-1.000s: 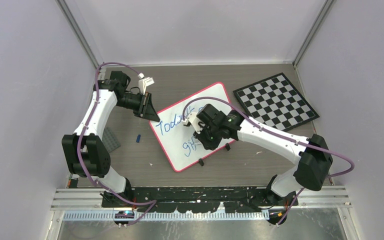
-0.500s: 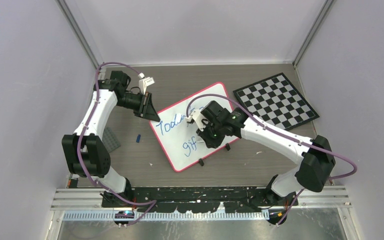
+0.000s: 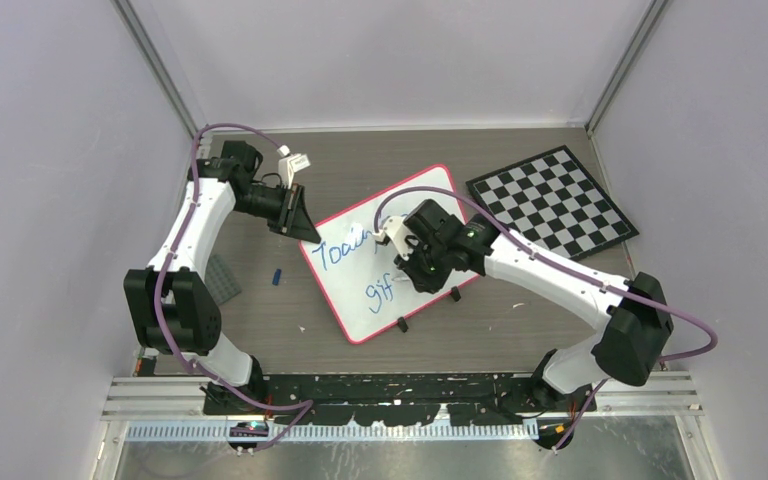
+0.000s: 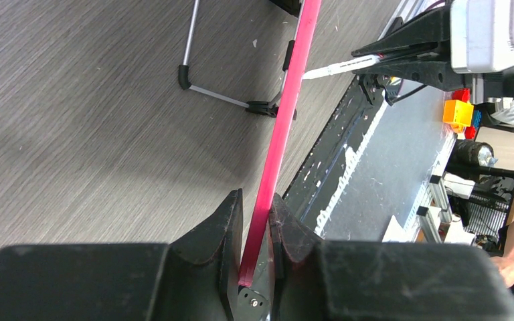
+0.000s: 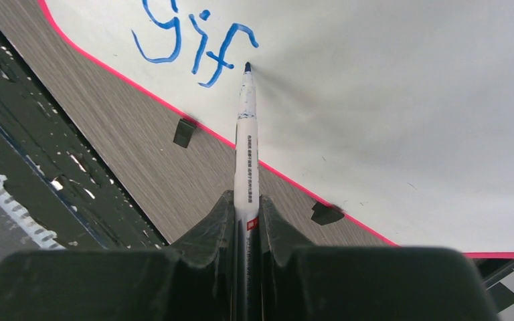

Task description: Write a sentence on the whiteboard

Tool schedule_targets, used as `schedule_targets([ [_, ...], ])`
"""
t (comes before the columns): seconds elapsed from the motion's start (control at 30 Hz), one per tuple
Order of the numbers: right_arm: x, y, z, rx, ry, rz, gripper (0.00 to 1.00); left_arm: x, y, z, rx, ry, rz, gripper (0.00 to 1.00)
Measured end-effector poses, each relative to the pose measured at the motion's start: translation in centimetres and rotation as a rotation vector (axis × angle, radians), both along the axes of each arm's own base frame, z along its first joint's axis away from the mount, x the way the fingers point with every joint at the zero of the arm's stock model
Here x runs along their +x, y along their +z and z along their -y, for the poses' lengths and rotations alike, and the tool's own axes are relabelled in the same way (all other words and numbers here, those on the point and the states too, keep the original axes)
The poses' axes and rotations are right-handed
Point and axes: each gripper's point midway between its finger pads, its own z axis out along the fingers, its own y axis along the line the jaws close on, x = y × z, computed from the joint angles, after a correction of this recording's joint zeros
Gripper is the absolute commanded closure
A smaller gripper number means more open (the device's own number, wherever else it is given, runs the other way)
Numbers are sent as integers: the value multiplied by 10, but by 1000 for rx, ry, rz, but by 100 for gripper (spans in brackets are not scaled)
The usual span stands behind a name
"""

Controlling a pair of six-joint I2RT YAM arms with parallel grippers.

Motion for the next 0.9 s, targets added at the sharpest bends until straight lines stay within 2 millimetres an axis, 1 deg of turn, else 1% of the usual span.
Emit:
schedule_targets([
  [0.17,2,-7,2,-29,-3,-6,100,0,0,0,3,1,1,100],
  [0.37,4,-7,4,-33,-8,-2,100,0,0,0,3,0,1,100],
  [0.7,8,-7,14,-49,-18,-4,100,1,0,0,3,0,1,100],
  [0.9,9,-7,16,-50,-23,-4,100,0,0,0,3,0,0,100],
])
